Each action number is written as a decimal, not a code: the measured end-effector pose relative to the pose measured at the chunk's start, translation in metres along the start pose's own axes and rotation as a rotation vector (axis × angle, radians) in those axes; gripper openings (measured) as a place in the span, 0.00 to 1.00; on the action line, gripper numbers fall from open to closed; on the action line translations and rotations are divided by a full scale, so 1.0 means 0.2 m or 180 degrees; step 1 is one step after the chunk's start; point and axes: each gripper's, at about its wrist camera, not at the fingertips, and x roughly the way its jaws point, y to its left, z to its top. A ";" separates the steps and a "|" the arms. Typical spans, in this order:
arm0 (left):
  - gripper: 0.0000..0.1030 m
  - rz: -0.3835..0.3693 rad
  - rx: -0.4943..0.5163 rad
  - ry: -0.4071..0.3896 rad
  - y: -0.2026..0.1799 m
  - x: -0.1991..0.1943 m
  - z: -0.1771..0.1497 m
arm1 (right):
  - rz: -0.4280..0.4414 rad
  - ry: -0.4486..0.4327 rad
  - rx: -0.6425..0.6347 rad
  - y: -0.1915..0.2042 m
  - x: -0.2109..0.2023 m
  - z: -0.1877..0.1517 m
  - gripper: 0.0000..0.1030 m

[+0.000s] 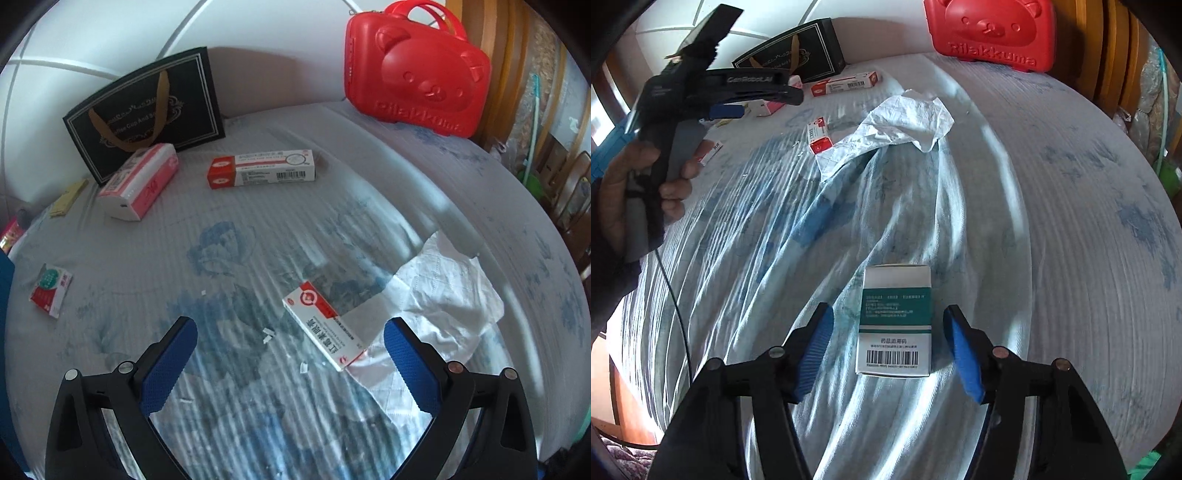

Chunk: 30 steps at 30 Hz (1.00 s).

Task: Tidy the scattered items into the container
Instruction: 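Grasp the red-white ointment box with the left tool while the right tool grasps the white-green box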

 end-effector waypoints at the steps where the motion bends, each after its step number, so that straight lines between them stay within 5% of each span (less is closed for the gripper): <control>1: 1.00 0.0013 -0.0015 0.0034 -0.01 0.03 0.00 | 0.0011 0.0016 -0.0010 0.00 0.01 0.00 0.50; 8: 1.00 0.0200 -0.0156 0.0271 -0.03 0.21 0.00 | 0.0077 0.0081 -0.0063 -0.01 0.05 -0.02 0.48; 15: 0.97 0.0090 -0.0255 0.0266 -0.04 0.24 -0.03 | 0.0030 0.0106 -0.0201 0.01 0.07 -0.01 0.47; 18: 0.79 0.0044 -0.0298 0.0264 -0.04 0.25 -0.04 | -0.0036 0.0122 -0.0198 0.00 0.07 -0.01 0.38; 20: 0.50 -0.0048 -0.0252 0.0253 -0.04 0.24 -0.04 | -0.0046 0.0130 -0.0177 0.00 0.07 0.00 0.37; 23: 0.29 -0.0151 -0.0099 0.0204 -0.05 0.20 -0.07 | -0.0094 0.0122 -0.0238 0.03 0.05 -0.01 0.37; 30: 0.27 -0.0201 -0.0055 -0.0010 0.02 0.03 -0.17 | -0.0168 -0.0084 -0.0297 0.09 -0.04 0.00 0.37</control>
